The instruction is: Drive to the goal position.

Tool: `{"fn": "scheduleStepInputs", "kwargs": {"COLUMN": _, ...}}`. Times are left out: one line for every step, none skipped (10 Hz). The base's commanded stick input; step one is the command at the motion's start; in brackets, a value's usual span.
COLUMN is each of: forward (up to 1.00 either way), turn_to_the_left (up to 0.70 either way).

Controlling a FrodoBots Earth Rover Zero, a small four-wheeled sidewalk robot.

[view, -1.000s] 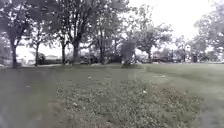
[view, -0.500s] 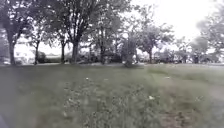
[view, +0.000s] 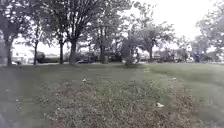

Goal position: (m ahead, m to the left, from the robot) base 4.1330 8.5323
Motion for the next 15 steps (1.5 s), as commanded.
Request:
{"fn": "scheduleStepInputs", "kwargs": {"forward": 0.70, "turn_to_the_left": 0.04}}
{"fn": "scheduleStepInputs", "kwargs": {"forward": 0.70, "turn_to_the_left": 0.00}}
{"fn": "scheduleStepInputs", "kwargs": {"forward": 0.70, "turn_to_the_left": 0.00}}
{"fn": "scheduleStepInputs", "kwargs": {"forward": 0.70, "turn_to_the_left": 0.00}}
{"fn": "scheduleStepInputs", "kwargs": {"forward": 0.70, "turn_to_the_left": 0.00}}
{"fn": "scheduleStepInputs", "kwargs": {"forward": 0.70, "turn_to_the_left": 0.00}}
{"fn": "scheduleStepInputs", "kwargs": {"forward": 0.70, "turn_to_the_left": 0.00}}
{"fn": "scheduleStepInputs", "kwargs": {"forward": 0.70, "turn_to_the_left": 0.00}}
{"fn": "scheduleStepInputs", "kwargs": {"forward": 0.70, "turn_to_the_left": 0.00}}
{"fn": "scheduleStepInputs", "kwargs": {"forward": 0.70, "turn_to_the_left": 0.00}}
{"fn": "scheduleStepInputs", "kwargs": {"forward": 0.70, "turn_to_the_left": 0.00}}
{"fn": "scheduleStepInputs", "kwargs": {"forward": 0.70, "turn_to_the_left": 0.00}}
{"fn": "scheduleStepInputs", "kwargs": {"forward": 0.70, "turn_to_the_left": 0.00}}
{"fn": "scheduleStepInputs", "kwargs": {"forward": 0.70, "turn_to_the_left": 0.00}}
{"fn": "scheduleStepInputs", "kwargs": {"forward": 0.70, "turn_to_the_left": 0.00}}
